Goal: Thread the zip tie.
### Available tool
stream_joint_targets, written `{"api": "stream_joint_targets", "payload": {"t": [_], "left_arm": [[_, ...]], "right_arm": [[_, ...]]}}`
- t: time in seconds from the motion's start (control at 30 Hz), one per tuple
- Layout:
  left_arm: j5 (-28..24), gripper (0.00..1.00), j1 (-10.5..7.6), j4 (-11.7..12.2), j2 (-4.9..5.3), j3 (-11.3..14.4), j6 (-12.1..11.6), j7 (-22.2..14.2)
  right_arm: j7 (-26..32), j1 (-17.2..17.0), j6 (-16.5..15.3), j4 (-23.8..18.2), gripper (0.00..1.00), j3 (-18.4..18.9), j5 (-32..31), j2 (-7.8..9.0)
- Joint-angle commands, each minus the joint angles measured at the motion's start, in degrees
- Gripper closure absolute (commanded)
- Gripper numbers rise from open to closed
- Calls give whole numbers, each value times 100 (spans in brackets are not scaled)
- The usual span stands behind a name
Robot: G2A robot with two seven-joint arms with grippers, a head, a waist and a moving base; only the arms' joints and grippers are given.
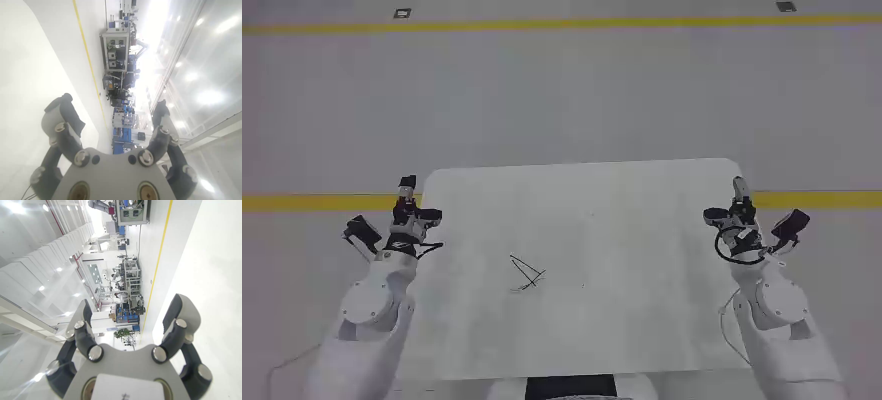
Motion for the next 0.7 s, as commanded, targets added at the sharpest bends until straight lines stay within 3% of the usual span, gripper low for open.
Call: {"api": "stream_joint_targets", "payload": {"t": [0.0, 0.03, 0.07, 0.1, 0.13, 0.2, 0.23, 0.27, 0.3, 0.33, 0.37, 0.4, 0.47, 0.6, 0.67], "left_arm": [[0, 0, 0, 0, 0, 0, 0, 0], [0, 0, 0, 0, 0, 0, 0, 0], [0, 22, 0, 0, 0, 0, 0, 0], [0, 0, 0, 0, 0, 0, 0, 0], [0, 22, 0, 0, 0, 0, 0, 0], [0, 22, 0, 0, 0, 0, 0, 0], [0, 0, 0, 0, 0, 0, 0, 0], [0, 0, 0, 0, 0, 0, 0, 0], [0, 22, 0, 0, 0, 0, 0, 0], [0, 22, 0, 0, 0, 0, 0, 0], [0, 0, 0, 0, 0, 0, 0, 0], [0, 0, 0, 0, 0, 0, 0, 0], [0, 0, 0, 0, 0, 0, 0, 0], [0, 0, 0, 0, 0, 0, 0, 0], [0, 0, 0, 0, 0, 0, 0, 0]], "right_arm": [[0, 0, 0, 0, 0, 0, 0, 0], [0, 0, 0, 0, 0, 0, 0, 0], [0, 0, 0, 0, 22, 0, 0, 0], [0, 0, 0, 0, 0, 0, 0, 0], [0, 0, 0, 0, 22, 0, 0, 0], [0, 0, 0, 0, 22, 0, 0, 0], [0, 0, 0, 0, 22, 0, 0, 0], [0, 0, 0, 0, 0, 0, 0, 0], [0, 0, 0, 0, 0, 0, 0, 0], [0, 0, 0, 0, 0, 0, 0, 0], [77, 20, -62, -104, 0, -14, -267, 14], [234, -10, -142, -212, 0, -58, -1083, 51], [390, -93, -277, -365, 0, -242, -2122, 80], [567, -174, -311, -532, 0, -598, -3647, 108], [814, -231, -464, -578, 0, -780, -3960, 115]]}}
